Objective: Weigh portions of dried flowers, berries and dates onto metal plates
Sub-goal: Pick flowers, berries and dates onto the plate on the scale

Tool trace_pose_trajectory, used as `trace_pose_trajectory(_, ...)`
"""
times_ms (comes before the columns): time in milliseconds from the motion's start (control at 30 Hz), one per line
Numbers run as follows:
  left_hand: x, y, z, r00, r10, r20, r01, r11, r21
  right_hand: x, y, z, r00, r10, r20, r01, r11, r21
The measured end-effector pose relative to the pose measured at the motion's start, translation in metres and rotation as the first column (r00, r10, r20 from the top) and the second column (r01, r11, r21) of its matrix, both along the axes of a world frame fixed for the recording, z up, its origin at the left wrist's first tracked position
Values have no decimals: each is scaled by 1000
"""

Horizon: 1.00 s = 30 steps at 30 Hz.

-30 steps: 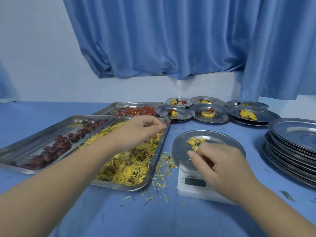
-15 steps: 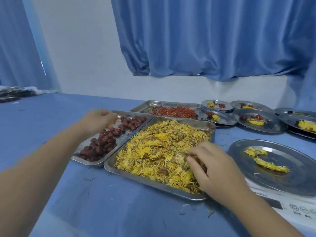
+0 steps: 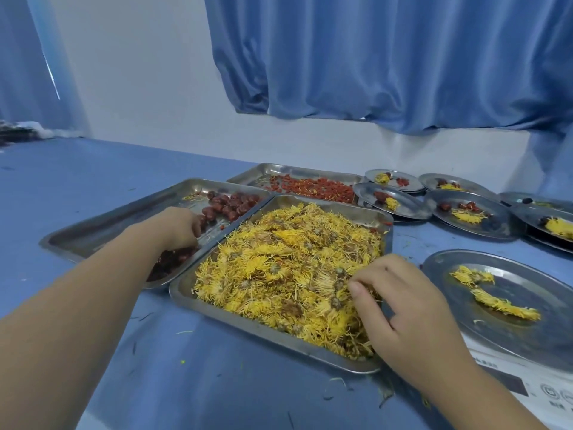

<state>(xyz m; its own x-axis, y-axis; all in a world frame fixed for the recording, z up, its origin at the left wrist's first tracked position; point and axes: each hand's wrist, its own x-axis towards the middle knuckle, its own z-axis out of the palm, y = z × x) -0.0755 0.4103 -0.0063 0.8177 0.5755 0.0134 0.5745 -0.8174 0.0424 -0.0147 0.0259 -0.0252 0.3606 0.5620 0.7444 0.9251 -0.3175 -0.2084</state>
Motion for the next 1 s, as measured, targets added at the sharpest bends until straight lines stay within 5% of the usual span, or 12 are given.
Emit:
trace_pose_trajectory(200, -6, -12, 5, 967, -28, 252, 49, 996, -75, 3, -2, 0, 1000, -1, 6, 1, 998, 68)
trace_pose_trajectory(467, -9, -100, 41, 772, -107, 626, 360, 886, -292, 8, -29, 14, 995, -24, -94, 43, 977, 208)
trace_pose_trajectory(800, 36, -244, 54, 702, -453, 550, 659, 705, -262, 43, -141, 24, 949, -262, -176, 297, 930, 215)
trace_pose_trajectory(1000, 84, -304, 43, 692, -583, 425, 705, 672, -225, 58, -179, 6, 836, -259, -483, 456, 819, 349)
